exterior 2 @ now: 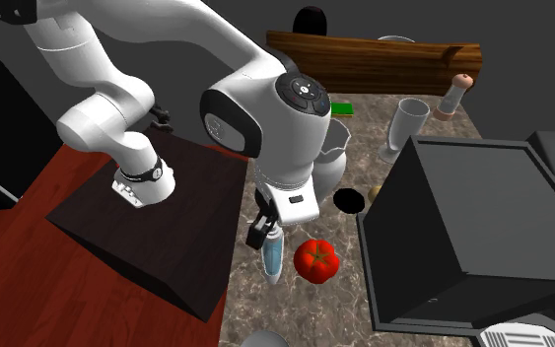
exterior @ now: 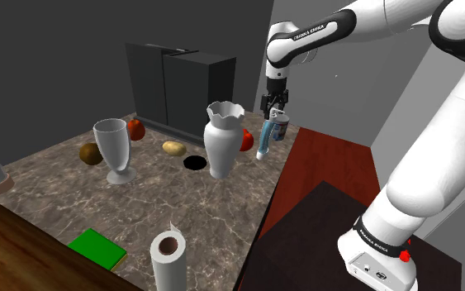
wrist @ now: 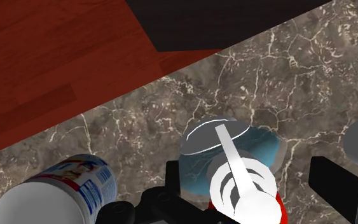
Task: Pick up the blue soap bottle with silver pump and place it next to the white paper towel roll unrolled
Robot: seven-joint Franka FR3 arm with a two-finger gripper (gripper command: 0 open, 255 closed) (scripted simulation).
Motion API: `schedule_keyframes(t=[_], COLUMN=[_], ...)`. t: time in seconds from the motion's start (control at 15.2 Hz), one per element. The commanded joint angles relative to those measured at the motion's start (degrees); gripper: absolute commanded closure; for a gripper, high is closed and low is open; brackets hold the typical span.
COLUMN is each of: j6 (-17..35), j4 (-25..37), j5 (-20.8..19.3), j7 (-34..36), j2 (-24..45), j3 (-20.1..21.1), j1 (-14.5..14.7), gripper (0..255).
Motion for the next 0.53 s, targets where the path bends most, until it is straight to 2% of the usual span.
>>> schedule_keyframes(t=[0.0, 0.33, 0.4, 0.46], j6=[0.31, 0.3, 0.3, 0.3], j4=[-0.23, -0.21, -0.21, -0.21], j5=[-0.02, -0.02, -0.02, -0.02], j7=[-0.1, -0.1, -0.1, -0.1], j2=[0.05, 0.05, 0.05, 0.05], j3=[-0.06, -0.06, -0.06, -0.06], j1=[-0.06, -0.06, -0.06, -0.06], gripper=[0, 0, 255, 255])
